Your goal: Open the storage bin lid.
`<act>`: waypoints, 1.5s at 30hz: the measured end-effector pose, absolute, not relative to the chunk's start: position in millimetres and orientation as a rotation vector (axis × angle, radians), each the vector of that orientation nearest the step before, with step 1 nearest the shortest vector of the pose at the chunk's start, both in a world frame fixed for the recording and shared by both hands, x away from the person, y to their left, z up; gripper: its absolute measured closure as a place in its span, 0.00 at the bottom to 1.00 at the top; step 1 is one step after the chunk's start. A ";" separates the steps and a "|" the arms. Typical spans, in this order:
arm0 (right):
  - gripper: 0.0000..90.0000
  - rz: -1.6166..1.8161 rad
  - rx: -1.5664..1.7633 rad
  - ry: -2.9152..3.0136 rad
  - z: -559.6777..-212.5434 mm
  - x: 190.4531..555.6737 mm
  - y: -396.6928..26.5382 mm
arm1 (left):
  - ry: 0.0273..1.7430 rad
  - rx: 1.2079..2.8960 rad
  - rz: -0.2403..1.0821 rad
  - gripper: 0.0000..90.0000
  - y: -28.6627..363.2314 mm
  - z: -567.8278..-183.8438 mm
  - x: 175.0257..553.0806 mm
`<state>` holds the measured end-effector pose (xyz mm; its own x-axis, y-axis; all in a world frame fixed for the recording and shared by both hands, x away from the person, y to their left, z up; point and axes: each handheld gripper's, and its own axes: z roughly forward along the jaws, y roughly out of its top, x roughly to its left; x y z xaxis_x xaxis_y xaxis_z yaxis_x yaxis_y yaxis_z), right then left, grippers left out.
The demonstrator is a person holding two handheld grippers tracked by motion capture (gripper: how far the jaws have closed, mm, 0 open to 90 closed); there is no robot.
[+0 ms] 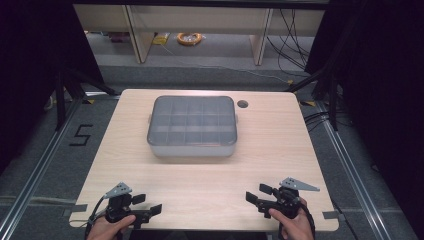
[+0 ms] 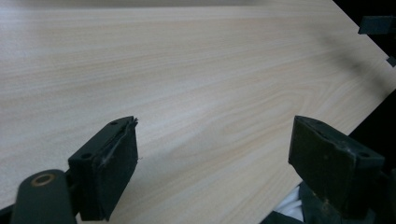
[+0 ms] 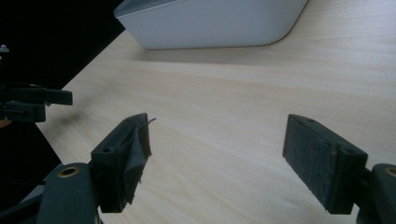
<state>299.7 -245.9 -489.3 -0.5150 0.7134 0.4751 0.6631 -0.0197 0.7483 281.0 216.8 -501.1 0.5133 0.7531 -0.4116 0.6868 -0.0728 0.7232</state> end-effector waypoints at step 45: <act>0.41 1.582 1.531 2.101 -440.5 493.5 -214.5 | 1.364 1.596 0.185 0.27 253.8 -439.8 455.2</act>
<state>493.5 -214.5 -440.5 -0.4903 0.7442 0.4536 0.6416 -0.0440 0.7658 455.2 253.8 -439.8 0.3557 0.8161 -0.4556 0.6654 0.1212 0.7366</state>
